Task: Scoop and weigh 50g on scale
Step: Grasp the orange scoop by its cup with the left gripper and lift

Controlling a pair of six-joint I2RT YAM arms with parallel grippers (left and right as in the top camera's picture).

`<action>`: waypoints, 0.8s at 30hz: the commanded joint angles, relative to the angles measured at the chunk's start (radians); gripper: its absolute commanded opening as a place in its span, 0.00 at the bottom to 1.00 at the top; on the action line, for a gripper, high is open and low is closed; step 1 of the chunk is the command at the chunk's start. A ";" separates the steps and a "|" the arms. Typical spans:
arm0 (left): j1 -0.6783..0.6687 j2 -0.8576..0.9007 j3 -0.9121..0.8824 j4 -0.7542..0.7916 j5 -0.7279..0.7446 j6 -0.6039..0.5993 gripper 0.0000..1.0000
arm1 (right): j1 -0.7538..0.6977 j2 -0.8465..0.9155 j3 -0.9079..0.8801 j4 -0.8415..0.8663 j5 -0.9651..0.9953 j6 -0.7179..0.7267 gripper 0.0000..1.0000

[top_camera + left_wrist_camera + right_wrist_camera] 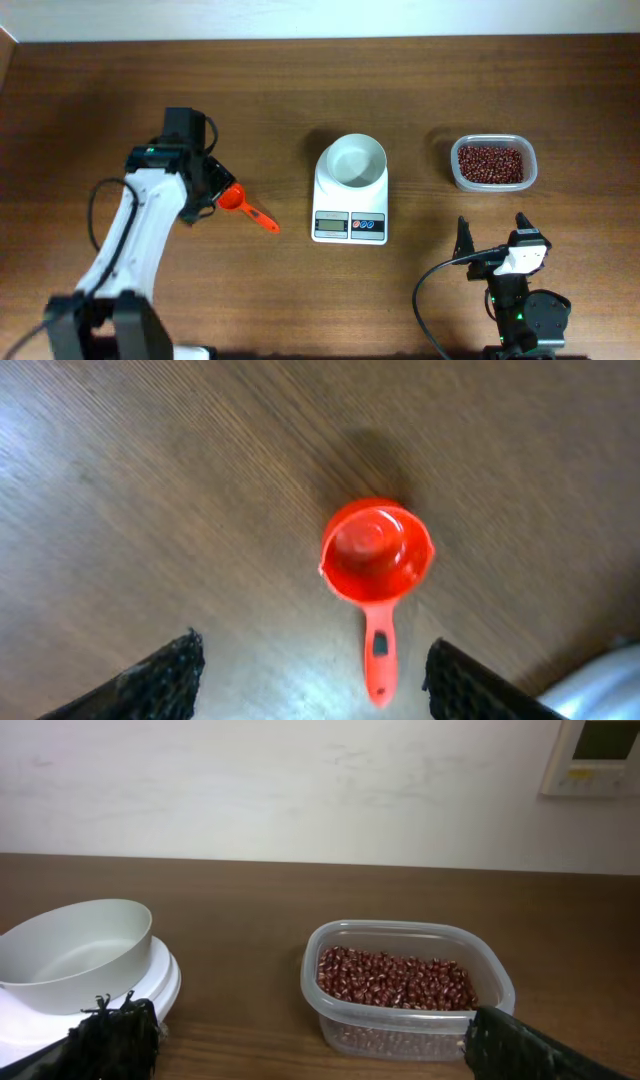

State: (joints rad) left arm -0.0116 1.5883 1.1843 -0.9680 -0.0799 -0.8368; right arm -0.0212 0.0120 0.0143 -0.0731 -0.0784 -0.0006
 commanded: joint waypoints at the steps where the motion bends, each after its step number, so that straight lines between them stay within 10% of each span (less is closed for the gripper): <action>1: 0.002 0.113 0.010 0.018 -0.015 -0.062 0.56 | -0.005 -0.006 -0.009 0.001 0.005 0.000 0.99; 12: 0.000 0.271 -0.079 0.253 -0.010 -0.071 0.39 | -0.005 -0.006 -0.009 0.001 0.005 0.000 0.99; 17: -0.008 0.271 -0.139 0.306 -0.003 -0.076 0.00 | -0.005 -0.006 -0.009 0.001 0.005 0.000 0.99; 24: -0.007 0.111 -0.138 0.225 0.004 -0.075 0.00 | -0.005 -0.006 -0.009 0.001 0.005 0.000 0.99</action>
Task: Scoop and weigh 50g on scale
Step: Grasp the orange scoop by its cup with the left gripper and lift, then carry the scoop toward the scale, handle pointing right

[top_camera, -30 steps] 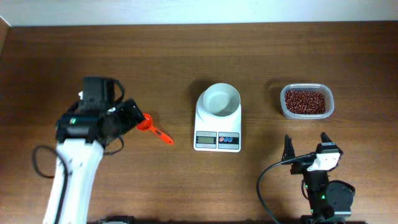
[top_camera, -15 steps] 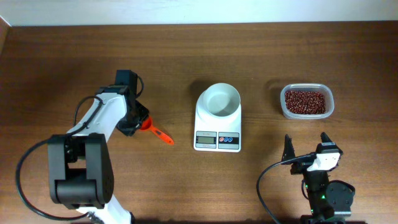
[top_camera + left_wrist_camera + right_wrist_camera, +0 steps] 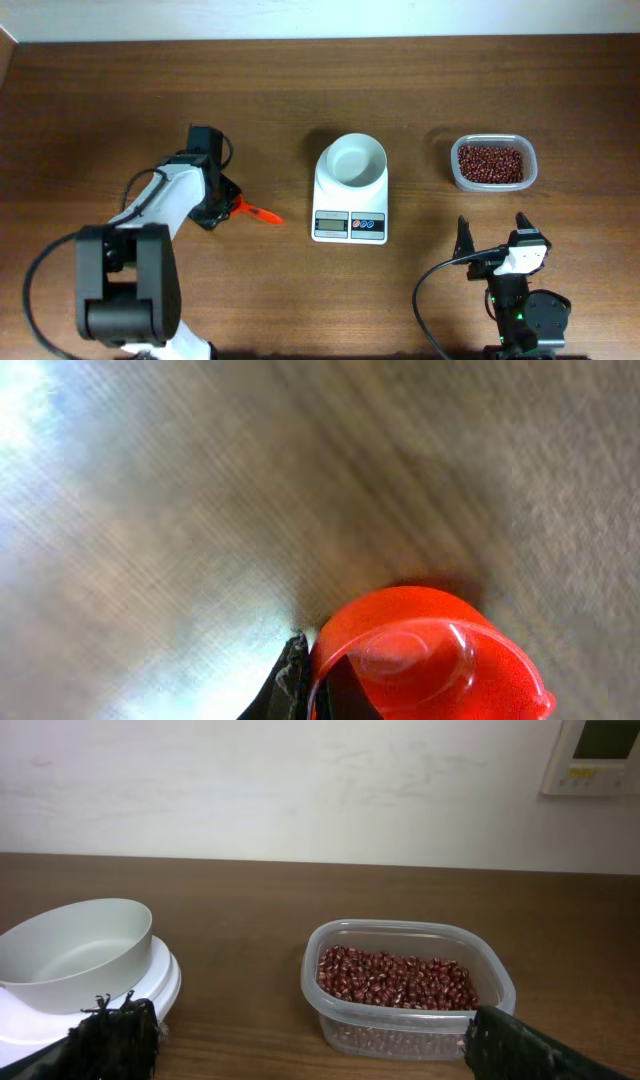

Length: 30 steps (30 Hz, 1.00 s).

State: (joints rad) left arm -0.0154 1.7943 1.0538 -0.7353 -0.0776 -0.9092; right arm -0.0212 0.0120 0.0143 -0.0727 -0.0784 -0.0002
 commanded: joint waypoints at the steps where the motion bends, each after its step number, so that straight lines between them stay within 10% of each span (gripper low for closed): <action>1: -0.003 -0.172 -0.008 -0.022 0.002 -0.002 0.00 | -0.005 -0.006 -0.009 0.000 0.005 0.000 0.99; 13: -0.129 -0.885 -0.008 -0.341 0.037 0.046 0.00 | -0.005 -0.006 -0.009 0.000 0.005 0.000 0.99; 20: -0.416 -0.722 -0.008 -0.359 0.028 -0.618 0.00 | -0.005 -0.006 -0.009 0.000 0.005 0.000 0.99; 30: -0.578 -0.571 -0.008 -0.358 0.037 -0.858 0.00 | -0.005 -0.006 -0.009 0.000 0.005 0.000 0.99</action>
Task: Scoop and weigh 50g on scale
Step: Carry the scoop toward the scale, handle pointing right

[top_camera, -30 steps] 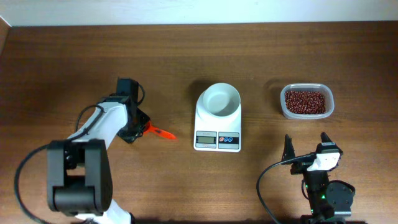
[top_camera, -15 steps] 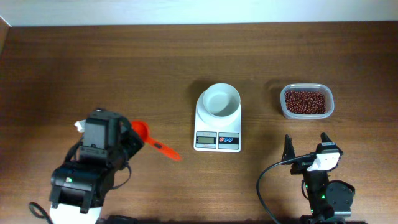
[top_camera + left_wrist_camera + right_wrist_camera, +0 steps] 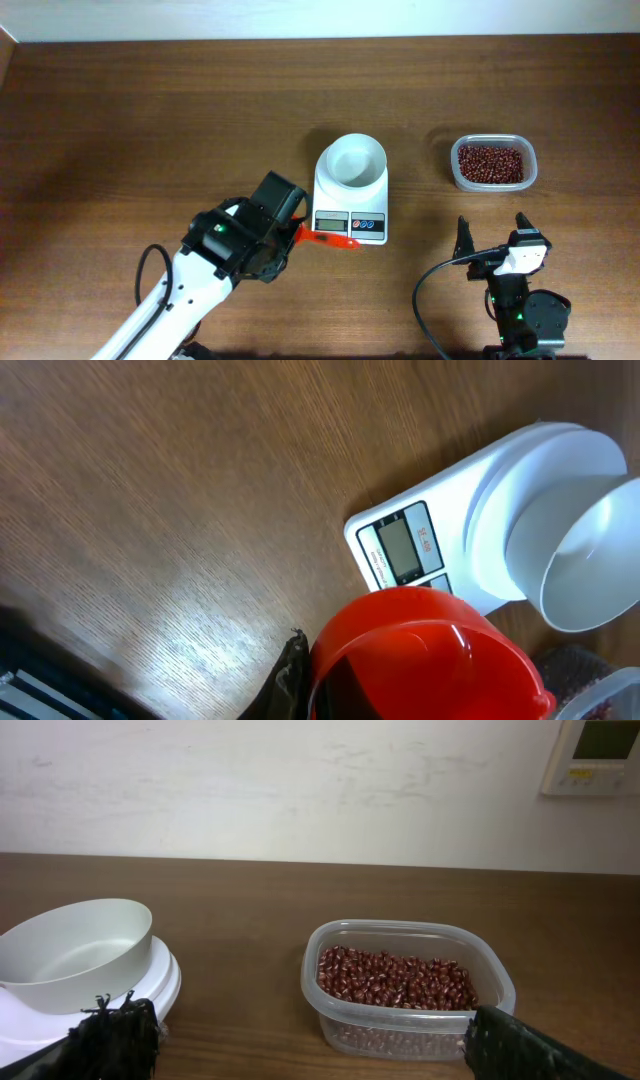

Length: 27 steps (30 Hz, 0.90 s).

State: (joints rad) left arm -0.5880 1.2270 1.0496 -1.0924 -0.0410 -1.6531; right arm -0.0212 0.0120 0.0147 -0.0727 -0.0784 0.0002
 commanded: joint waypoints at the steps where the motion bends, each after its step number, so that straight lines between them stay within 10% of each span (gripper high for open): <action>1: -0.005 -0.004 -0.004 -0.001 0.000 -0.151 0.00 | -0.005 -0.006 -0.009 0.000 0.005 -0.001 0.99; 7: -0.005 -0.004 -0.002 0.024 -0.011 -0.185 0.00 | -0.005 -0.006 -0.009 0.000 0.005 -0.001 0.99; 14: -0.005 0.020 0.122 0.089 -0.060 0.331 0.00 | -0.005 -0.006 -0.009 0.000 0.005 -0.001 0.99; 27: -0.005 0.150 0.136 0.157 0.036 0.298 0.00 | -0.005 -0.006 -0.009 0.000 0.005 -0.001 0.99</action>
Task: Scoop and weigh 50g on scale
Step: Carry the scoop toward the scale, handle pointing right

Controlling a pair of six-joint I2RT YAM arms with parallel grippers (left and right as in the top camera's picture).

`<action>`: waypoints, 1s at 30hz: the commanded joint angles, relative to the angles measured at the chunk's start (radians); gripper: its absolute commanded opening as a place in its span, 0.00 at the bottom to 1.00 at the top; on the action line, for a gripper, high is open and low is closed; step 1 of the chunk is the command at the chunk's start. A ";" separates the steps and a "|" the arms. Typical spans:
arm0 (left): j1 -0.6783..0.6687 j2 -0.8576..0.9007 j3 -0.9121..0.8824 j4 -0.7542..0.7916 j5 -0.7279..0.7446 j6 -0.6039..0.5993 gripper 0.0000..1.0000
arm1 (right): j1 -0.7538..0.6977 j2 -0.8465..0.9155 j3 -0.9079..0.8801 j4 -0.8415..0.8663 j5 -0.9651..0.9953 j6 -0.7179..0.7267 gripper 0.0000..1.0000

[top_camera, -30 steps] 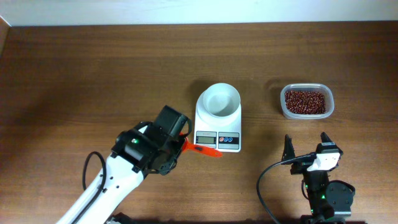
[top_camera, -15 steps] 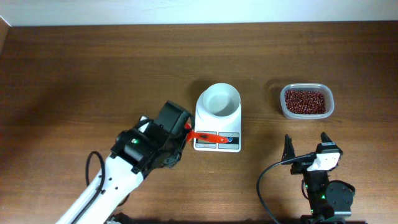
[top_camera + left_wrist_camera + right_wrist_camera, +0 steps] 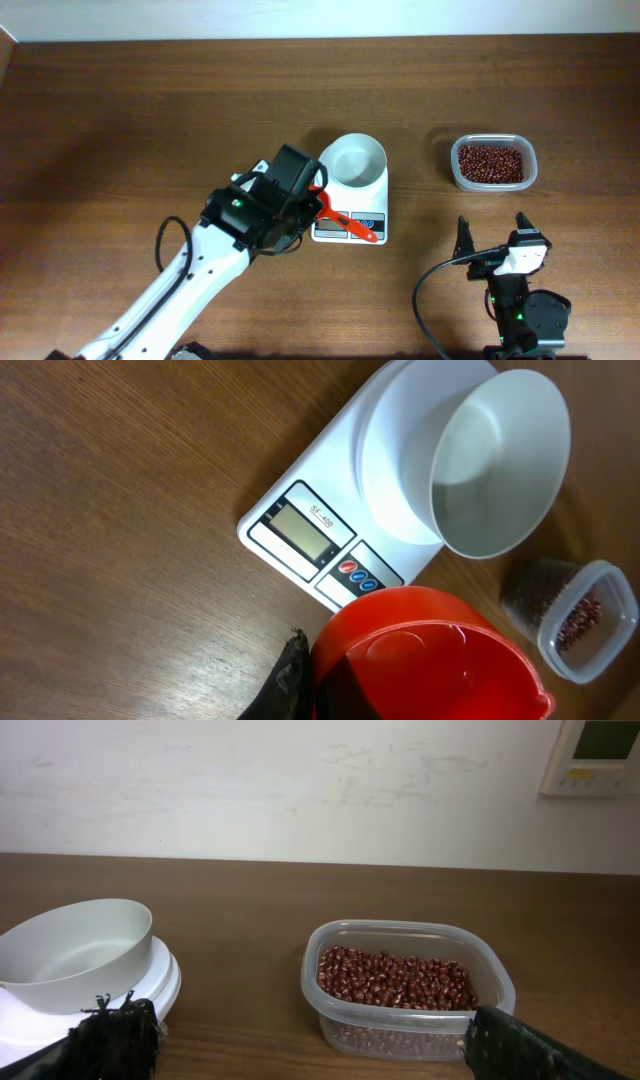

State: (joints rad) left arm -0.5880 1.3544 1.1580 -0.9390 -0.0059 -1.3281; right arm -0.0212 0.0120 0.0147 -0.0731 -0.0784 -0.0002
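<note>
My left gripper [image 3: 306, 200] is shut on the cup of an orange scoop [image 3: 420, 660], which is empty. It holds the scoop just left of the white bowl [image 3: 357, 160] on the white scale [image 3: 335, 226]. The scoop's handle [image 3: 358, 228] slants across the scale's display and buttons. One left finger [image 3: 290, 680] presses the cup's side. The clear tub of red beans [image 3: 492, 163] stands to the right of the scale. My right gripper [image 3: 494, 240] rests open near the front edge. It faces the tub [image 3: 405, 985] and bowl [image 3: 75, 955].
The brown wooden table [image 3: 120, 110] carries only the scale, the tub and the arms. A white wall [image 3: 300, 780] with a thermostat panel [image 3: 598, 755] rises behind the far edge.
My left gripper with the scoop has moved from the scale's front-left corner back and right to the bowl's left side. The handle now lies over the display. The right arm has not moved.
My left gripper hung open above the scoop lying on the table at the left. Then it was down at the scoop's cup, gripping it. Then it held the scoop at the scale's front-left corner, and now beside the bowl. The right gripper stayed open throughout.
</note>
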 commanded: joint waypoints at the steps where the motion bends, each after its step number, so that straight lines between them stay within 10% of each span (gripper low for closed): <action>1: -0.005 0.022 0.029 0.003 0.001 -0.068 0.00 | -0.005 -0.006 -0.009 0.001 0.005 0.000 0.99; 17: -0.102 0.072 0.146 0.002 -0.043 -0.031 0.00 | -0.005 -0.006 -0.009 0.001 0.005 0.000 0.99; 20: -0.216 0.077 0.146 -0.160 -0.166 -0.304 0.00 | -0.005 -0.006 -0.009 0.001 0.005 0.000 0.99; 30: -0.220 0.077 0.146 -0.236 -0.176 -0.310 0.00 | -0.005 -0.006 -0.009 0.001 0.005 0.000 0.99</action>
State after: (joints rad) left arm -0.8051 1.4307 1.2949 -1.1675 -0.1589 -1.6207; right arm -0.0212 0.0120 0.0147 -0.0727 -0.0784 0.0002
